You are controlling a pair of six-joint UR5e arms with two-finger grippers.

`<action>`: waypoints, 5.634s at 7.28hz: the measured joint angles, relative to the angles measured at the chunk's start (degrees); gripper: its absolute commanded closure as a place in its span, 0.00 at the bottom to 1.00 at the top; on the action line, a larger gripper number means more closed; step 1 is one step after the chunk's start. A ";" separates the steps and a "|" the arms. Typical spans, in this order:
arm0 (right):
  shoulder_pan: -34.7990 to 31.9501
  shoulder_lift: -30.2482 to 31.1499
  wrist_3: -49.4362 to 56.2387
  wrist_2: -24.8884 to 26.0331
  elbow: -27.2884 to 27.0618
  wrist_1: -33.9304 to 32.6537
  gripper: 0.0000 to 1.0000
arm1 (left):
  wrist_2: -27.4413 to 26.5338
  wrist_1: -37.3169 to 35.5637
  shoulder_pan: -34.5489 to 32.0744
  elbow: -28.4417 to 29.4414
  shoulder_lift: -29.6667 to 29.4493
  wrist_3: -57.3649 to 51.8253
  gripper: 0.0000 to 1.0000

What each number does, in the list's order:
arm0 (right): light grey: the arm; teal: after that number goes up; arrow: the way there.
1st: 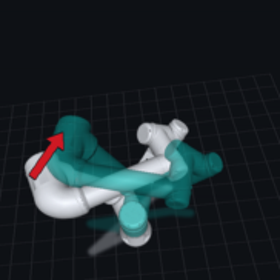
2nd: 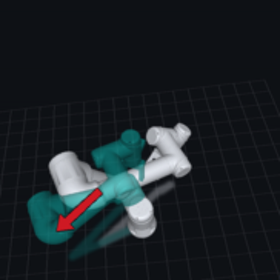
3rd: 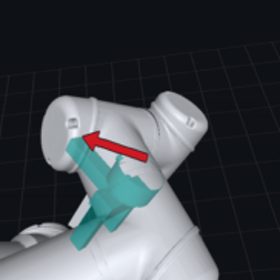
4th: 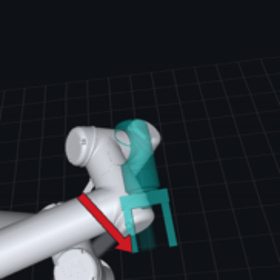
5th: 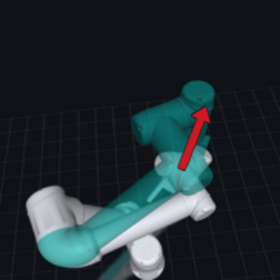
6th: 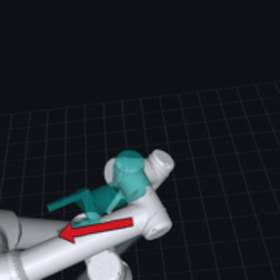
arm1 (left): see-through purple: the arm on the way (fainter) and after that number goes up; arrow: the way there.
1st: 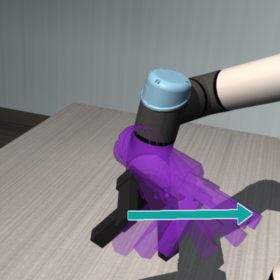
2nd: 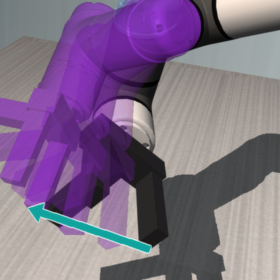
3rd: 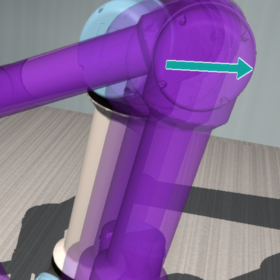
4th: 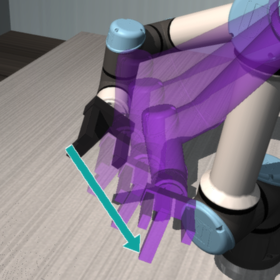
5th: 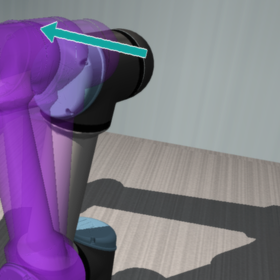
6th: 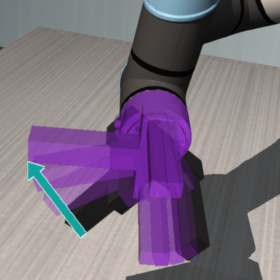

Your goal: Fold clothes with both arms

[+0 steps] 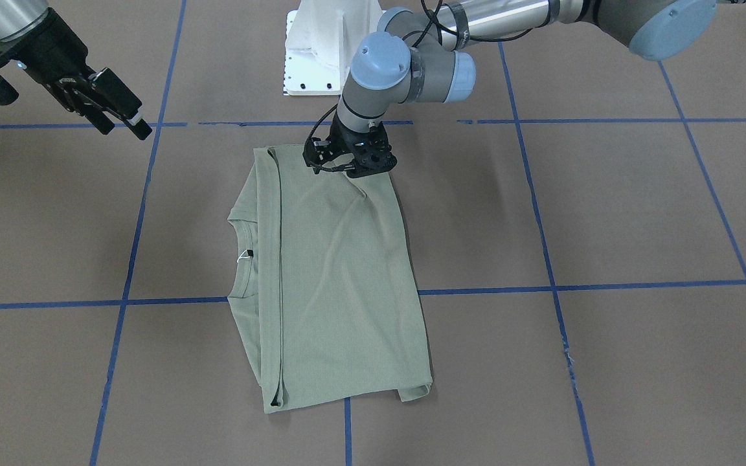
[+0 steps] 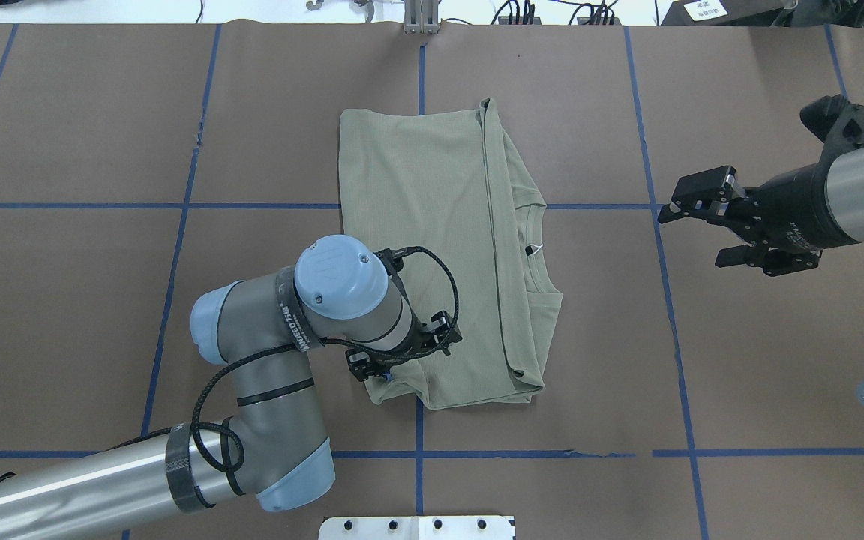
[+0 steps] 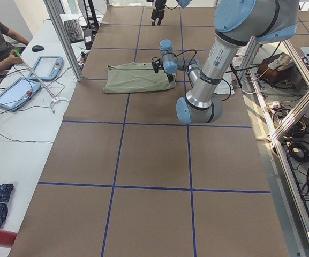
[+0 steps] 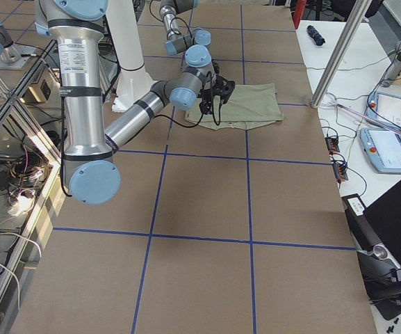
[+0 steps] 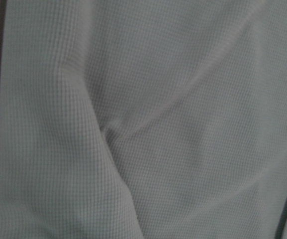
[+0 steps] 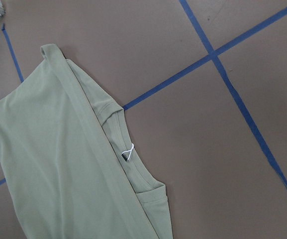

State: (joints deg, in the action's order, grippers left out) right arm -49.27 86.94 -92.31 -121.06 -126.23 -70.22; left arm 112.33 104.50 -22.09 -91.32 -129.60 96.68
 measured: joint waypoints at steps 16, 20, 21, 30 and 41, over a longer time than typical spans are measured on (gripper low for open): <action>29.67 -25.50 20.08 23.45 20.31 -26.05 0.00 | -2.39 -6.54 -12.86 -13.48 12.28 -27.28 0.01; 29.79 -23.92 23.42 22.93 20.72 -26.37 0.00 | -2.38 -4.87 -12.71 -13.26 13.18 -27.11 0.01; 29.39 -23.42 23.74 22.83 20.68 -26.37 0.00 | -2.38 -4.85 -12.63 -13.22 13.21 -27.07 0.01; 24.67 -14.06 28.59 22.87 14.95 -26.24 0.00 | -2.29 -4.75 -12.32 -13.33 12.74 -27.10 0.01; 25.70 -23.50 31.36 20.38 23.04 -26.44 0.00 | -2.27 1.13 -12.54 -9.48 13.13 -26.72 0.01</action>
State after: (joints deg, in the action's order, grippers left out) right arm -23.57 63.44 -60.95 -100.67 -103.19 -96.66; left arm 110.06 105.63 -34.63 -100.81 -116.47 69.96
